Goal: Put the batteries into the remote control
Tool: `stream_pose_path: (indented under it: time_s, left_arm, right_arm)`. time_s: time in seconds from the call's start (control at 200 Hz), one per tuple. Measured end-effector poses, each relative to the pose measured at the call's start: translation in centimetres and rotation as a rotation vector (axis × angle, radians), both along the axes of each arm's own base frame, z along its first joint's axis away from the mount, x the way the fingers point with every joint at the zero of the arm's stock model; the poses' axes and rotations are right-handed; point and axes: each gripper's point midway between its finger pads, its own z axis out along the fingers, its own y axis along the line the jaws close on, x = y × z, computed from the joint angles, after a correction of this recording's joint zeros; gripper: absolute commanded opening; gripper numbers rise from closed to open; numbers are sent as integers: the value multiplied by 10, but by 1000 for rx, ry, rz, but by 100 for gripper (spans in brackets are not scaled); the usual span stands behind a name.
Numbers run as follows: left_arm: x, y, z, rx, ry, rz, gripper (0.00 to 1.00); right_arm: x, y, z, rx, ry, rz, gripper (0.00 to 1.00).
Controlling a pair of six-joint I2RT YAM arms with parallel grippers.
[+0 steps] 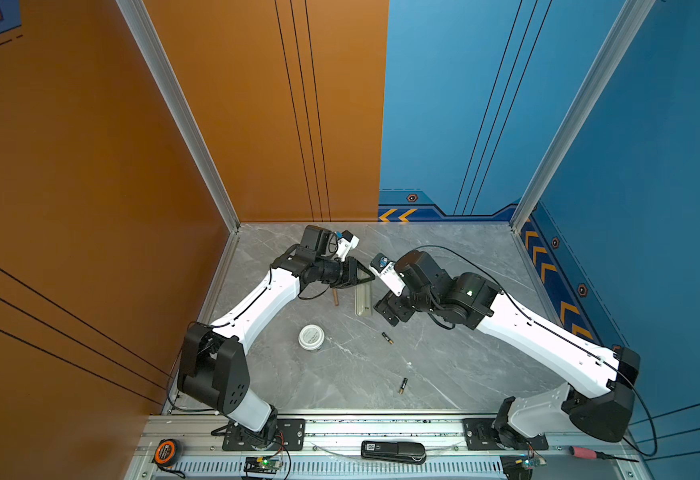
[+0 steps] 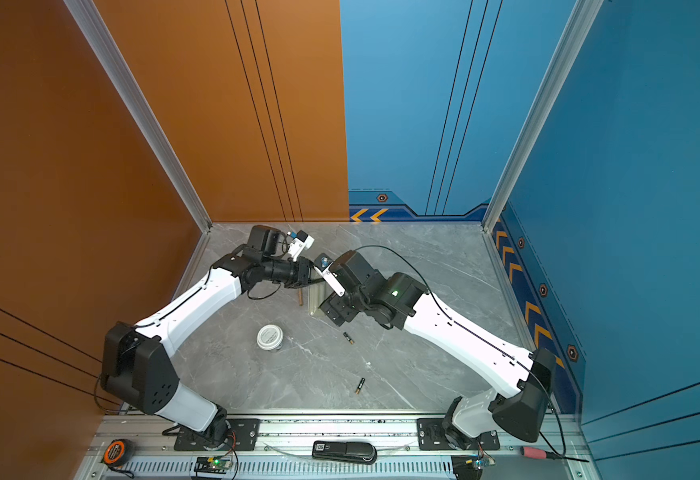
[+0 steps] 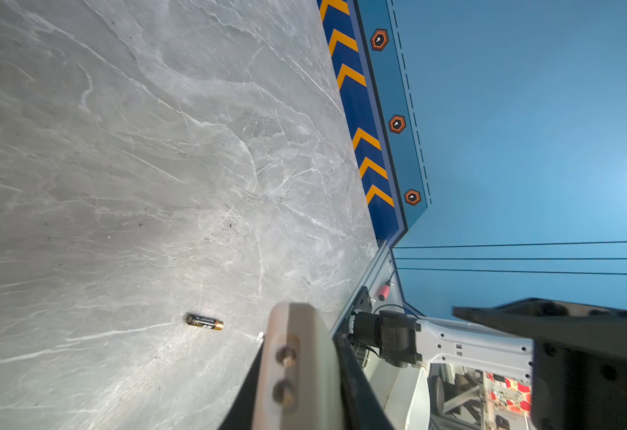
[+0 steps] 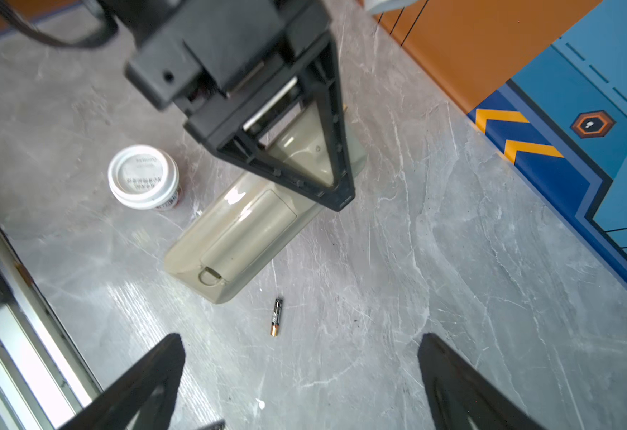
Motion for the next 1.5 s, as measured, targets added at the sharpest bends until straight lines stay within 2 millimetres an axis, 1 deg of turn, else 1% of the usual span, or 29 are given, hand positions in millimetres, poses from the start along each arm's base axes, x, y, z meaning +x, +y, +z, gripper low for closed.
stream_pose_path:
  time_s: [0.065, 0.14, 0.33, 0.456, 0.621, 0.751, 0.931, 1.232, 1.397, 1.497]
  left_arm:
    - [-4, -2, 1, -14, 14, -19, 0]
    - [-9, -3, 3, -31, 27, -39, 0]
    - [-15, -6, 8, -64, 44, -72, 0]
    - [-16, -6, 9, -74, 50, -80, 0]
    - [-17, -6, 11, -83, 52, -87, 0]
    - [-19, -6, 12, -91, 56, -96, 0]
    - [-19, -5, 13, -101, 60, -101, 0]
    - [-16, -3, 12, -96, 54, -95, 0]
    - [-16, -4, 9, -93, 62, -95, 0]
    - [-15, -4, 8, -92, 66, -95, 0]
  right_arm:
    - [0, 1, -7, -46, -8, 27, 95]
    - [-1, 3, -10, -73, -18, 55, 95]
    - [1, 5, -3, -87, -51, 88, 95]
    - [1, 12, 2, -88, -70, 102, 95]
    - [-1, 25, -4, -96, -72, 135, 96]
    - [-5, 30, -4, -98, -79, 155, 96]
    - [-6, 31, -4, -113, -93, 168, 96]
    - [5, 27, 1, -164, -152, 148, 94]
    - [11, 30, 3, -168, -177, 133, 95]
    - [11, 31, 4, -171, -184, 137, 96]
